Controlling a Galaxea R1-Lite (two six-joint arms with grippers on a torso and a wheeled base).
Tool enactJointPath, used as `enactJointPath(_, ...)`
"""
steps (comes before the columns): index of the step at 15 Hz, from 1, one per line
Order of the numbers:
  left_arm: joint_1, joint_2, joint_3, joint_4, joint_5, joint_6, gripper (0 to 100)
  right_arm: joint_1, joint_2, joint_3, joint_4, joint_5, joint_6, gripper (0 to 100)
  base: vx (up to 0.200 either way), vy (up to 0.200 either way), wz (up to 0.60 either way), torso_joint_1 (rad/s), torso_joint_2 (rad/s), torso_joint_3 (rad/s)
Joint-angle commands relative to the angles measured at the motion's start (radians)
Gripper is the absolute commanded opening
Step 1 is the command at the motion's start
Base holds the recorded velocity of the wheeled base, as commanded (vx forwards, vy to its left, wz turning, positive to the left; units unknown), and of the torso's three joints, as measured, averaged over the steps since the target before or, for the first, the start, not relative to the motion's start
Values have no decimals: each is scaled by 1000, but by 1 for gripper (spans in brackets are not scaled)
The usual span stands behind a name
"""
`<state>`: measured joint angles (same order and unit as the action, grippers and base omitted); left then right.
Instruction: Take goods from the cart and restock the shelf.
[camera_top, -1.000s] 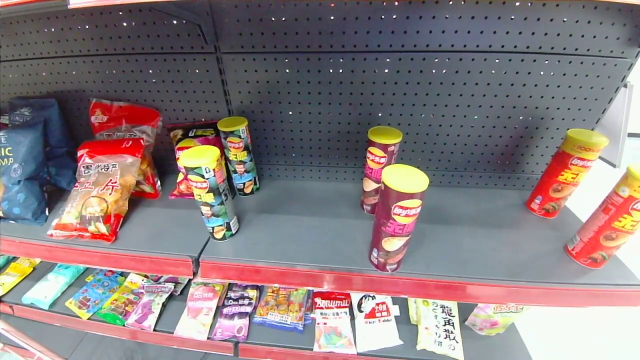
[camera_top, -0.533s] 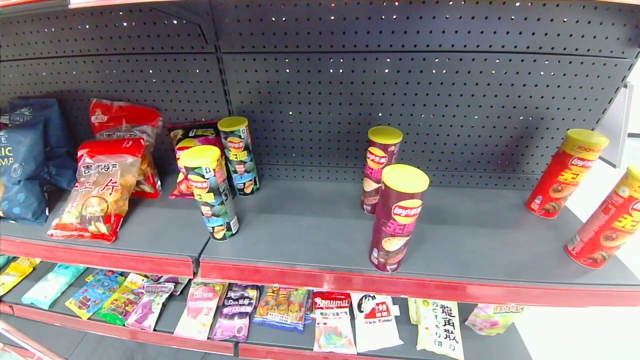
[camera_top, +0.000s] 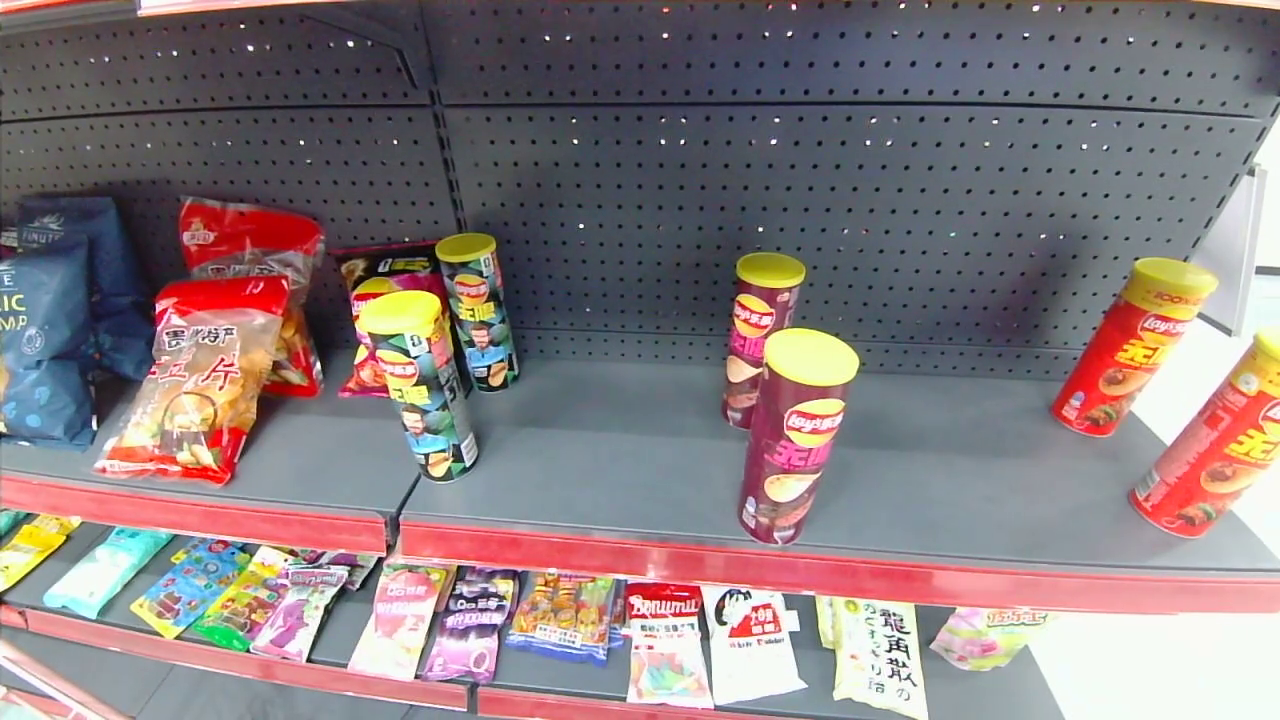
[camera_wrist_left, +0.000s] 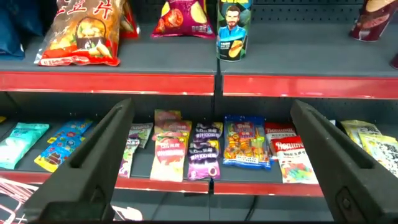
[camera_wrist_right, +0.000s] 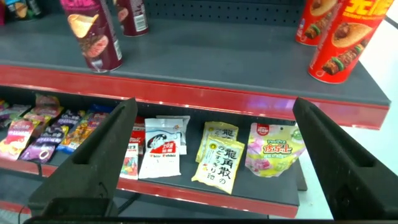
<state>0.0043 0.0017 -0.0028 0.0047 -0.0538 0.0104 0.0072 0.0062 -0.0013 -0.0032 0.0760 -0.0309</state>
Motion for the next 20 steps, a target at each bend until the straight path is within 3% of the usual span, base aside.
enactJointPath(1, 0, -2, 0, 0, 0, 0, 100, 10, 181, -189, -11, 87, 25, 100, 0, 0, 0, 0, 0, 0)
enactJointPath(2, 0, -2, 0, 0, 0, 0, 100, 8, 400, -384, -15, 87, 98, 100, 0, 0, 0, 0, 0, 0)
enactJointPath(4, 0, -2, 0, 0, 0, 0, 100, 4, 692, -580, -14, 84, 74, 100, 0, 0, 0, 0, 0, 0)
enactJointPath(7, 0, -2, 0, 0, 0, 0, 100, 54, 907, -542, -9, 82, -69, 100, 0, 0, 0, 0, 0, 0)
enactJointPath(10, 0, -2, 0, 0, 0, 0, 100, 208, 1074, -511, -14, 79, -46, 100, 0, 0, 0, 0, 0, 0)
enactJointPath(17, 0, -2, 0, 0, 0, 0, 100, 378, 1365, -531, -23, 5, 20, 100, 0, 0, 0, 0, 0, 0)
enactJointPath(20, 0, -2, 0, 0, 0, 0, 100, 398, 1465, -551, -75, -82, 35, 100, 0, 0, 0, 0, 0, 0)
